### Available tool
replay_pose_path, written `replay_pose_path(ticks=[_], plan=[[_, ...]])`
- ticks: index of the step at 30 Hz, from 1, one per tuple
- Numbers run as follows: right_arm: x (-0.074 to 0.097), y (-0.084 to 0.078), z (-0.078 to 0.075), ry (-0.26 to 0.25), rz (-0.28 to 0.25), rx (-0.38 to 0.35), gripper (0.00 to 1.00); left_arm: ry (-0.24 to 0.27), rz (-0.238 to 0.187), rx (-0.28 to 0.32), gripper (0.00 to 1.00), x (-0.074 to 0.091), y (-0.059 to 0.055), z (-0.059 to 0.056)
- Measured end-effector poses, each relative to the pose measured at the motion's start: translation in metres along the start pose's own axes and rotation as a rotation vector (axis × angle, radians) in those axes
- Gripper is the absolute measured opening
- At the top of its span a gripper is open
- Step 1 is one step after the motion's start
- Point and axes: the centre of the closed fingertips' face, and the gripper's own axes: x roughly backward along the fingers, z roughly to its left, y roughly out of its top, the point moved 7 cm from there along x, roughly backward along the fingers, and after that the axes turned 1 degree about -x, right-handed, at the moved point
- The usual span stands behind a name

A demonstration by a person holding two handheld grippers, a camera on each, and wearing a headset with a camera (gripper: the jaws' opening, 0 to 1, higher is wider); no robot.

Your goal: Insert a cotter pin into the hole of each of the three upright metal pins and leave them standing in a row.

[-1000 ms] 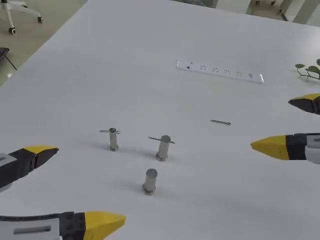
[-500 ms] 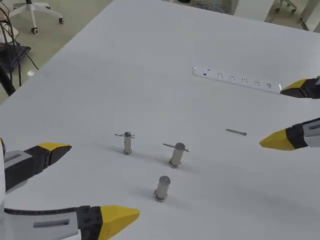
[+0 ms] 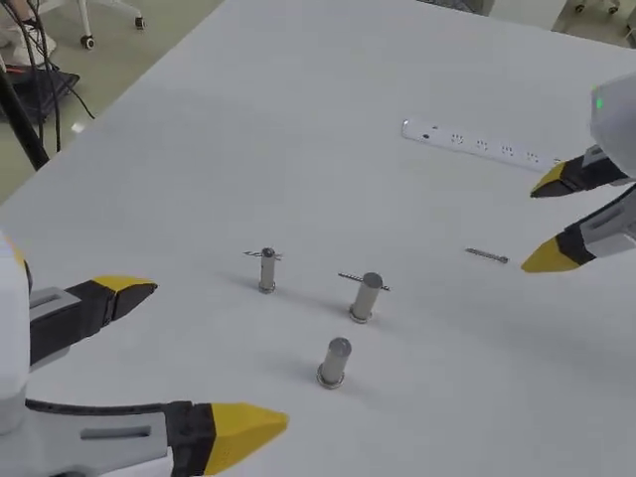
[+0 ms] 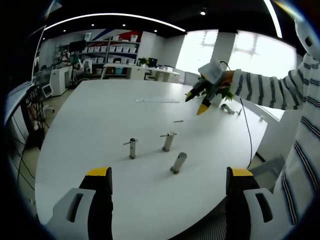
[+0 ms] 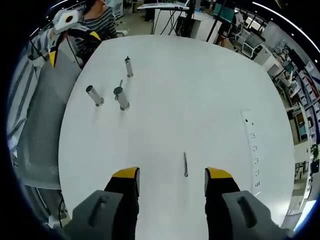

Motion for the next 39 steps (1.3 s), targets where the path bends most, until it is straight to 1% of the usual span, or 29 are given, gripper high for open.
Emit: replay_pose_path(ticks=[1, 3, 5, 6, 8, 9, 10, 12, 14, 21, 26, 29, 33, 34, 35, 39], plan=[[-0.004, -0.001, -0.002, -0.003, 0.005, 0.000, 0.45, 0.000, 0.000, 0.003, 0.93, 0.000, 0.000, 0.000], [-0.016, -0.006, -0.007, 0.017, 0.025, 0.001, 0.45, 0.005, -0.003, 0.008, 0.93, 0.000, 0.000, 0.001], [-0.025, -0.011, -0.012, 0.040, 0.039, -0.018, 0.44, 0.010, -0.004, 0.013, 0.93, 0.000, 0.000, 0.002], [-0.028, -0.013, -0.014, 0.046, 0.047, -0.023, 0.42, 0.012, -0.004, 0.015, 0.93, 0.001, 0.000, 0.002], [-0.039, -0.017, -0.025, 0.055, 0.055, -0.038, 0.36, 0.014, -0.008, 0.019, 0.92, 0.001, 0.000, 0.003], [-0.041, -0.018, -0.026, 0.062, 0.056, -0.049, 0.33, 0.014, -0.009, 0.021, 0.92, 0.002, 0.000, 0.003], [-0.045, -0.019, -0.027, 0.077, 0.052, -0.077, 0.31, 0.015, -0.008, 0.026, 0.92, 0.002, -0.001, 0.003], [-0.052, -0.021, -0.029, 0.095, 0.053, -0.100, 0.31, 0.021, -0.002, 0.024, 0.91, 0.002, -0.002, 0.004], [-0.062, -0.023, -0.036, 0.098, 0.059, -0.103, 0.31, 0.025, 0.005, 0.023, 0.90, 0.002, -0.002, 0.005], [-0.073, -0.025, -0.032, 0.109, 0.083, -0.119, 0.31, 0.030, -0.007, 0.033, 0.90, 0.005, 0.001, 0.005], [-0.076, -0.028, -0.032, 0.102, 0.086, -0.123, 0.25, 0.048, -0.001, 0.047, 0.89, 0.007, -0.003, 0.008], [-0.077, -0.030, -0.033, 0.094, 0.093, -0.128, 0.24, 0.055, 0.004, 0.055, 0.88, 0.008, -0.005, 0.009], [-0.081, -0.033, -0.033, 0.094, 0.109, -0.121, 0.22, 0.053, 0.007, 0.056, 0.87, 0.008, -0.006, 0.009], [-0.082, -0.034, -0.033, 0.101, 0.121, -0.124, 0.22, 0.054, 0.006, 0.058, 0.87, 0.007, -0.006, 0.009], [-0.082, -0.032, -0.034, 0.100, 0.103, -0.125, 0.21, 0.055, 0.007, 0.058, 0.87, 0.007, -0.006, 0.009], [-0.081, -0.032, -0.032, 0.102, 0.117, -0.129, 0.21, 0.049, 0.013, 0.054, 0.87, 0.006, -0.006, 0.009]])
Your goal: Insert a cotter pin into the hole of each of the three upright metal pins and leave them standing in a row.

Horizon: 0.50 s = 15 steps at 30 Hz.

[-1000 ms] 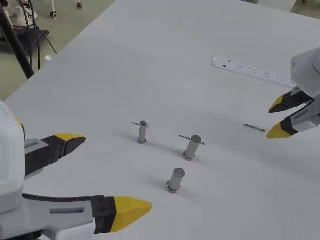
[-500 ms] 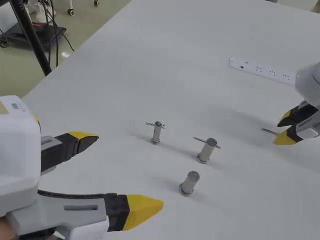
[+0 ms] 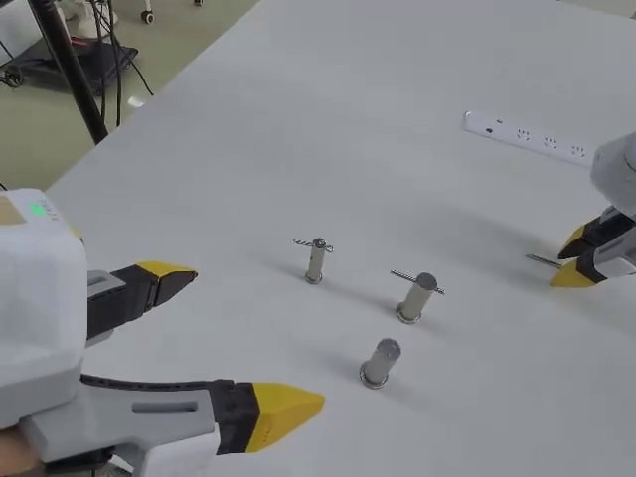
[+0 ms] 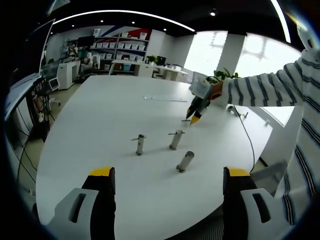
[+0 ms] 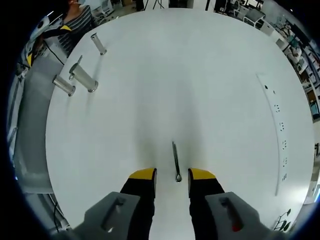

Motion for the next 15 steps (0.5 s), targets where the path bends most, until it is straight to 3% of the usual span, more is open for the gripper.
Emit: replay_pose_path(ticks=[15], plan=[[-0.0004, 0.0036, 0.0012, 0.002, 0.023, 0.008, 0.21, -0.001, 0.012, 0.003, 0.86, -0.0023, -0.0013, 0.0006]])
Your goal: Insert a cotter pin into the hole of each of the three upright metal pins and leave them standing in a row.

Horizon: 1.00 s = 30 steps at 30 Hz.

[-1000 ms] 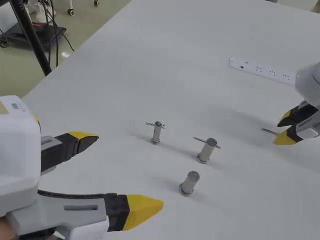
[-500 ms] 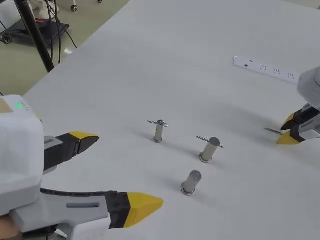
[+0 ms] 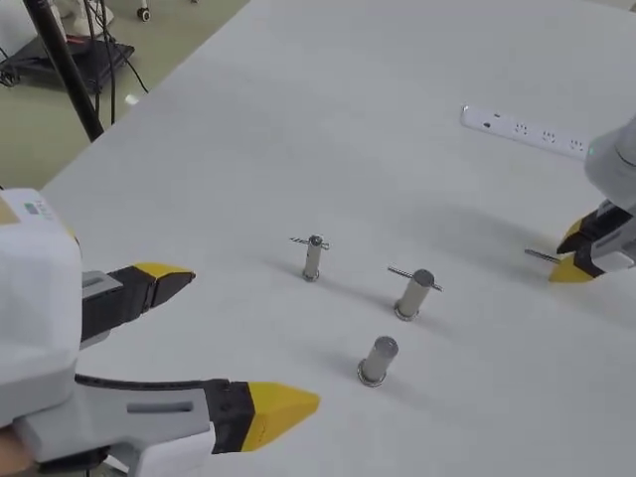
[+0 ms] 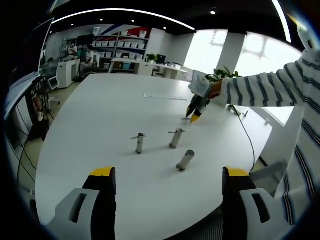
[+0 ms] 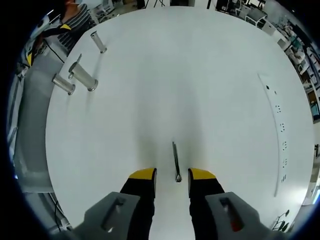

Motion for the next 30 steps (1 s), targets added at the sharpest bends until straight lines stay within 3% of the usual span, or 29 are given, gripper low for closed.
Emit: replay_pose_path(ticks=[10, 22, 23, 24, 30], plan=[[-0.0006, -0.0006, 0.0009, 0.001, -0.012, 0.019, 0.18, 0.006, 0.002, 0.002, 0.86, -0.0010, 0.0004, 0.0009], [-0.0016, 0.0036, 0.0014, -0.033, 0.002, 0.002, 0.00, 0.018, 0.000, 0.018, 0.84, -0.0003, -0.0009, 0.0039], [-0.0016, 0.0029, -0.0021, -0.068, 0.005, 0.009, 0.00, 0.018, 0.000, 0.020, 0.84, -0.0001, -0.0011, 0.0041], [-0.0023, 0.0027, 0.0006, -0.043, 0.005, 0.001, 0.00, 0.019, 0.000, 0.020, 0.84, 0.0001, -0.0012, 0.0041], [-0.0036, 0.0007, 0.0006, -0.056, -0.006, -0.024, 0.00, 0.023, -0.002, 0.025, 0.83, 0.0009, -0.0025, 0.0044]])
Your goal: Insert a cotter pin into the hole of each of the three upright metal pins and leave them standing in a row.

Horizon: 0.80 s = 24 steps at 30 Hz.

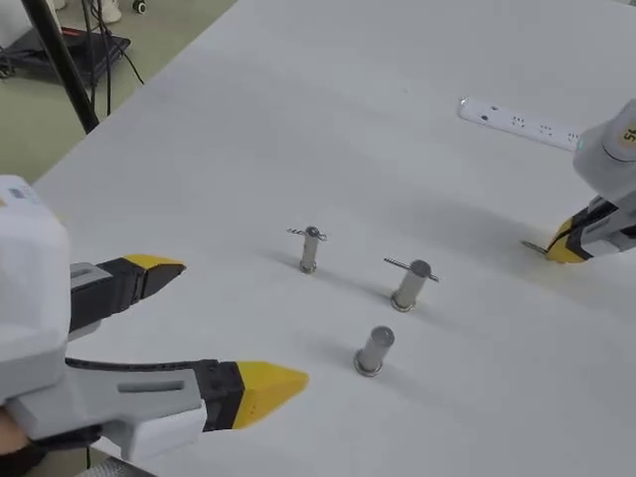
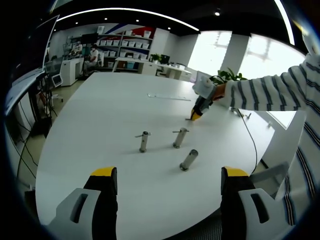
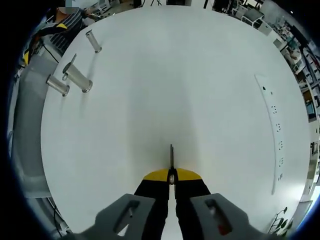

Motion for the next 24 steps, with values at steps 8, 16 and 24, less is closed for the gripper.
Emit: replay_pose_path(ticks=[8, 16, 24], plan=[[0.000, -0.005, -0.001, -0.019, -0.048, -0.030, 0.00, -0.016, -0.002, -0.006, 0.83, -0.002, 0.000, -0.004], [0.006, -0.013, 0.004, -0.030, -0.068, -0.074, 0.00, -0.031, -0.017, -0.019, 0.83, -0.002, 0.003, -0.008], [0.037, -0.019, 0.018, -0.067, -0.128, -0.074, 0.00, -0.058, -0.029, -0.043, 0.82, -0.001, 0.008, -0.012]])
